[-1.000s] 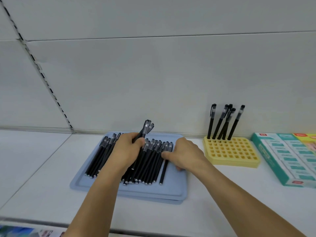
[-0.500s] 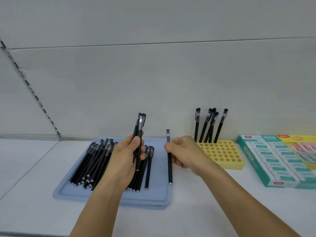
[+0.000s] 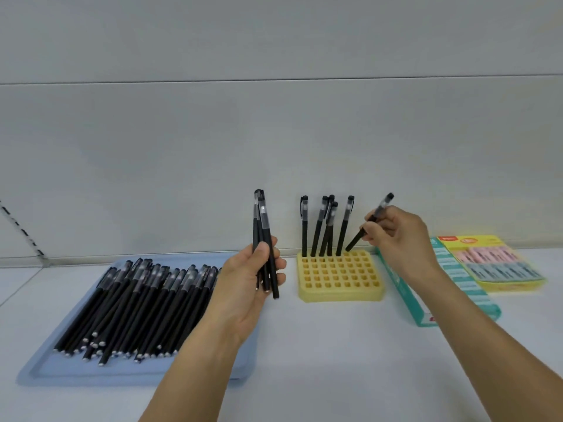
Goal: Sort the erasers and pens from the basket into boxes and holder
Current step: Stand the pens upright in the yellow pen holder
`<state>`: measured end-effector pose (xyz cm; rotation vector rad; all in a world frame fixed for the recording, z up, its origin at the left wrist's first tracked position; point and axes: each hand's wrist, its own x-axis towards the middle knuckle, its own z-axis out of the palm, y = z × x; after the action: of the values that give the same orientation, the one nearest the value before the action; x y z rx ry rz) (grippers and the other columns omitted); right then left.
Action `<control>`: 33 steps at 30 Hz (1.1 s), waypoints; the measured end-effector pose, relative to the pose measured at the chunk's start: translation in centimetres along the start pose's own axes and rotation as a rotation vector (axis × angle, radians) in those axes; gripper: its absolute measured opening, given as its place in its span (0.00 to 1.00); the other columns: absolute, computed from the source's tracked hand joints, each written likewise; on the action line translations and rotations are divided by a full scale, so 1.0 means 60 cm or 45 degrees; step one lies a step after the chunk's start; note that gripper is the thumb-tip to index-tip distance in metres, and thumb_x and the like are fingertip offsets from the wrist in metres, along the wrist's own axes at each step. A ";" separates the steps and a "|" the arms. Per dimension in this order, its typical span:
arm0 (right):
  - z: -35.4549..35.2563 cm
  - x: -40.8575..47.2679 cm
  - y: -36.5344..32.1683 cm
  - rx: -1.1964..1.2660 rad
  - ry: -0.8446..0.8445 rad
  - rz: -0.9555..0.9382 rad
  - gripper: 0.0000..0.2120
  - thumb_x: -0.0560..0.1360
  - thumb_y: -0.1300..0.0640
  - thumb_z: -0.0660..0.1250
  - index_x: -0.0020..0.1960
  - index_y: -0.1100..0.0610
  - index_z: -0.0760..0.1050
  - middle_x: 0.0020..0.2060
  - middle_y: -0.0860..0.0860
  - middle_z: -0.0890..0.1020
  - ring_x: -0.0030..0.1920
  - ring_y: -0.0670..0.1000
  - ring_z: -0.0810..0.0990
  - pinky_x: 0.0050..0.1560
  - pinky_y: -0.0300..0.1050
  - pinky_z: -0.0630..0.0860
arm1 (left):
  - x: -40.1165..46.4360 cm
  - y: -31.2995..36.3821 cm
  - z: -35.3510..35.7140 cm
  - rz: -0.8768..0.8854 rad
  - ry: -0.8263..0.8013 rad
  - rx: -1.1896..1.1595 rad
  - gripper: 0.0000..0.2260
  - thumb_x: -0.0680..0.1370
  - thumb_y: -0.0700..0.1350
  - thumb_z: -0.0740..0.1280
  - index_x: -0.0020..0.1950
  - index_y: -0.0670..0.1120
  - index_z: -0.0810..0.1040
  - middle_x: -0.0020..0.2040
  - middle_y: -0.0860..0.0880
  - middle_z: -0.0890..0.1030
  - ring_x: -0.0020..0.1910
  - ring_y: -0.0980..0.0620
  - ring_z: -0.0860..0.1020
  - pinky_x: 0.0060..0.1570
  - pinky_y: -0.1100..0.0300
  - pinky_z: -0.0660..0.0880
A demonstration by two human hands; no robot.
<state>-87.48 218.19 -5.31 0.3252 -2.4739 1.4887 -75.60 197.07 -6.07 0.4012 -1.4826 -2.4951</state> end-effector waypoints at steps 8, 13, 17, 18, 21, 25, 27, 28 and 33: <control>0.012 0.024 -0.002 -0.259 -0.162 -0.130 0.01 0.77 0.58 0.67 0.47 0.53 0.76 0.42 0.51 0.83 0.43 0.52 0.83 0.49 0.55 0.80 | -0.001 -0.016 0.024 0.053 -0.020 0.148 0.09 0.82 0.42 0.61 0.51 0.44 0.80 0.41 0.50 0.84 0.40 0.53 0.81 0.50 0.53 0.78; 0.019 0.032 -0.010 -0.348 -0.203 -0.149 0.02 0.76 0.58 0.68 0.45 0.56 0.77 0.38 0.51 0.83 0.41 0.53 0.83 0.48 0.55 0.80 | 0.004 -0.022 0.034 0.070 -0.052 0.198 0.09 0.82 0.43 0.61 0.53 0.44 0.81 0.43 0.49 0.84 0.42 0.54 0.82 0.50 0.54 0.79; 0.028 0.029 -0.002 -0.362 -0.248 -0.038 0.08 0.75 0.57 0.70 0.38 0.54 0.74 0.35 0.52 0.83 0.38 0.54 0.83 0.46 0.55 0.80 | 0.005 -0.027 0.040 0.088 -0.079 0.231 0.09 0.82 0.43 0.61 0.52 0.45 0.81 0.43 0.50 0.84 0.43 0.53 0.81 0.48 0.56 0.79; 0.026 0.029 -0.001 -0.362 -0.245 -0.008 0.09 0.75 0.56 0.70 0.39 0.55 0.74 0.36 0.52 0.83 0.38 0.53 0.83 0.46 0.55 0.80 | 0.005 -0.028 0.042 0.093 -0.089 0.242 0.09 0.82 0.43 0.61 0.52 0.45 0.81 0.43 0.50 0.84 0.43 0.53 0.81 0.47 0.57 0.79; 0.013 0.016 -0.010 -0.458 -0.090 0.000 0.10 0.75 0.51 0.70 0.53 0.54 0.74 0.43 0.48 0.81 0.43 0.49 0.79 0.49 0.50 0.78 | 0.004 -0.028 0.047 0.117 -0.114 0.269 0.09 0.82 0.43 0.61 0.54 0.44 0.81 0.44 0.50 0.84 0.43 0.53 0.81 0.47 0.58 0.79; 0.014 -0.039 -0.081 0.043 -0.019 -0.208 0.04 0.74 0.53 0.71 0.46 0.53 0.79 0.38 0.46 0.80 0.37 0.43 0.76 0.39 0.34 0.72 | 0.007 -0.033 0.064 0.162 -0.148 0.332 0.09 0.82 0.43 0.61 0.54 0.46 0.81 0.44 0.49 0.84 0.44 0.53 0.82 0.46 0.58 0.78; 0.026 -0.055 -0.105 0.086 -0.222 -0.236 0.04 0.72 0.55 0.73 0.41 0.54 0.80 0.36 0.49 0.81 0.35 0.45 0.76 0.34 0.30 0.71 | 0.006 -0.038 0.076 0.177 -0.193 0.401 0.10 0.83 0.43 0.60 0.56 0.47 0.81 0.46 0.48 0.85 0.47 0.50 0.82 0.48 0.56 0.79; 0.027 -0.056 -0.109 0.085 -0.260 -0.237 0.04 0.72 0.56 0.73 0.40 0.54 0.80 0.35 0.49 0.80 0.33 0.45 0.76 0.32 0.30 0.71 | 0.004 -0.039 0.082 0.183 -0.221 0.425 0.10 0.83 0.43 0.60 0.57 0.47 0.81 0.49 0.47 0.85 0.50 0.48 0.82 0.51 0.54 0.79; -0.015 -0.032 -0.094 0.276 -0.140 -0.125 0.04 0.76 0.59 0.69 0.42 0.55 0.79 0.35 0.50 0.83 0.34 0.47 0.82 0.38 0.37 0.79 | 0.004 -0.035 0.086 0.277 -0.178 0.511 0.10 0.83 0.45 0.60 0.56 0.49 0.80 0.51 0.52 0.85 0.53 0.57 0.81 0.56 0.56 0.77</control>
<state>-83.87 216.54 -0.79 0.5738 -2.3415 1.7430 -77.65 202.20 -5.58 0.1171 -1.9712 -2.0925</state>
